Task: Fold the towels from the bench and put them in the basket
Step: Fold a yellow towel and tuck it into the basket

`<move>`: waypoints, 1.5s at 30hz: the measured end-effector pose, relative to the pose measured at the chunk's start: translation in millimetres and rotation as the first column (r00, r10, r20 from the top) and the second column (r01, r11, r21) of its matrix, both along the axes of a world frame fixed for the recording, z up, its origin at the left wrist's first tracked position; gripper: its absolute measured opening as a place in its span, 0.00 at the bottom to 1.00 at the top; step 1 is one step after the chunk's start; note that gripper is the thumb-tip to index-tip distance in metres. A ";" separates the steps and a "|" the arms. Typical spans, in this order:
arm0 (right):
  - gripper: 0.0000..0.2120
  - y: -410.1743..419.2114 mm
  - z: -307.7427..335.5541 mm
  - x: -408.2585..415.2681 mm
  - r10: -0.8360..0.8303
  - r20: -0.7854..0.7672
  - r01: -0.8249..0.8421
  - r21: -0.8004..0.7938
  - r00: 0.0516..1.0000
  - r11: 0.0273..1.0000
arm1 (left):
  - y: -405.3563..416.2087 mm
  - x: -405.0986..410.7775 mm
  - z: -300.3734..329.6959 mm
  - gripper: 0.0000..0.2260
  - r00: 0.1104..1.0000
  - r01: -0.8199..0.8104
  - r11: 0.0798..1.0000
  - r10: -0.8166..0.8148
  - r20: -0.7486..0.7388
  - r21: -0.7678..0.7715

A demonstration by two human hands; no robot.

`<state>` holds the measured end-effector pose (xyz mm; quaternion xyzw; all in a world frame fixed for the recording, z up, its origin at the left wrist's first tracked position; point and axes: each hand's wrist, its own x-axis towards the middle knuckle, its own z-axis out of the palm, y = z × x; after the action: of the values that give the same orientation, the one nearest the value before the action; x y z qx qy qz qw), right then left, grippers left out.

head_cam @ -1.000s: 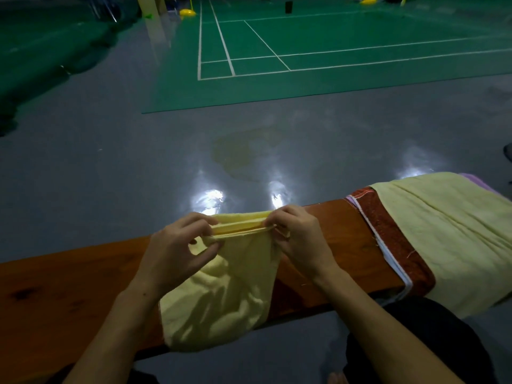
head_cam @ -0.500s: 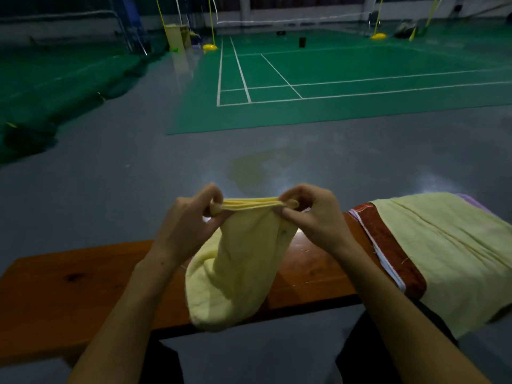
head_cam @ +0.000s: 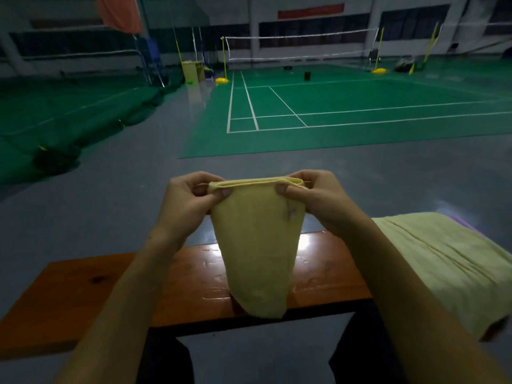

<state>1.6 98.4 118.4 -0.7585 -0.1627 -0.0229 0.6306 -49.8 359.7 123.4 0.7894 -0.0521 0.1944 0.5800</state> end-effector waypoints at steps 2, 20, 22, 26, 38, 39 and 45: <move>0.10 -2.6 1.8 -9.5 -0.001 -0.008 0.001 0.007 1.000 1.000 | -1.7 -7.7 2.9 0.08 0.998 0.025 1.000 -0.024 -0.050 0.008; 0.22 -3.3 -98.9 17.7 -0.024 -0.203 -0.003 -0.135 0.979 0.991 | 0.0 12.6 -93.2 0.12 0.961 -0.034 0.999 0.030 -0.275 -0.010; 0.19 8.0 -127.9 36.6 -0.029 -0.230 -0.006 -0.151 0.973 0.988 | 5.4 30.6 -125.7 0.09 0.945 -0.106 0.989 0.069 -0.318 -0.102; 0.15 35.3 -175.6 73.2 -0.139 -0.240 0.092 -0.195 0.961 0.976 | 14.8 56.7 -181.7 0.06 0.929 -0.191 0.967 0.122 -0.348 -0.170; 0.06 62.5 -237.7 148.6 -0.326 -0.154 0.263 -0.327 0.933 0.907 | 27.3 140.8 -241.9 0.03 0.918 -0.293 0.952 0.305 -0.252 0.085; 0.03 62.8 -238.2 151.8 -0.319 -0.154 0.257 -0.327 0.935 0.910 | 26.6 143.8 -242.9 0.06 0.917 -0.303 0.950 0.312 -0.248 0.076; 0.20 58.4 -224.9 140.2 -0.227 -0.105 0.181 -0.332 0.968 0.926 | 29.0 133.3 -228.5 0.12 0.897 -0.348 0.932 0.363 -0.250 0.104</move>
<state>141.8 156.7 -106.5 -0.8631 -0.0393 -0.0078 0.5035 83.4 388.8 -105.1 0.8205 0.1656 0.1880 0.5139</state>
